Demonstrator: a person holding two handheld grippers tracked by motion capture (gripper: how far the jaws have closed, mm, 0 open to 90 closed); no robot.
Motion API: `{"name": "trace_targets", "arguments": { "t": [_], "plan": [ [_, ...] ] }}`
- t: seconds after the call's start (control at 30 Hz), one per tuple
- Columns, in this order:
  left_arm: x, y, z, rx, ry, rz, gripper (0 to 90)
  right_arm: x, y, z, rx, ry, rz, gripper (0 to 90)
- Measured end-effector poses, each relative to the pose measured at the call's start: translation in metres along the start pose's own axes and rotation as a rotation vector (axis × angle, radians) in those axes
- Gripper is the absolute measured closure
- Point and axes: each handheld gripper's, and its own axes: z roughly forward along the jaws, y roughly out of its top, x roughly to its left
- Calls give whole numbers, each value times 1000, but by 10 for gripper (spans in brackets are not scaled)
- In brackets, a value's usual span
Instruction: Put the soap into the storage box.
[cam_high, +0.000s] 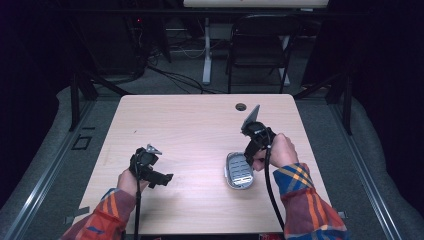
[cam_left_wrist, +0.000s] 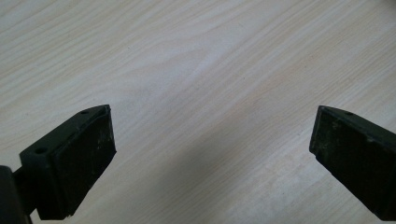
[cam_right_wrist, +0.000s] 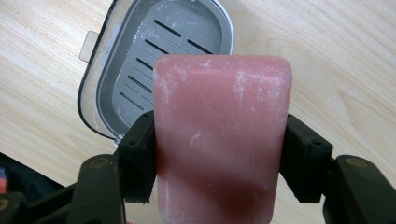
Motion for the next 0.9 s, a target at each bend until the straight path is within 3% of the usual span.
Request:
{"name": "trace_targets", "arguments": {
  "t": [0.33,0.73,0.83,0.9],
  "plan": [
    [-1,0,-1,-5,-2,3,2,6,5,4,31,-7,-22,371],
    [-2,0,-1,-6,-6,11,2,20,18,22,79,-13,-37,371],
    [-2,1,-1,-6,-5,15,2,21,20,25,98,-20,-32,371],
    [-2,1,-2,-8,-5,15,2,23,20,29,76,-24,-4,371]
  ]
}}
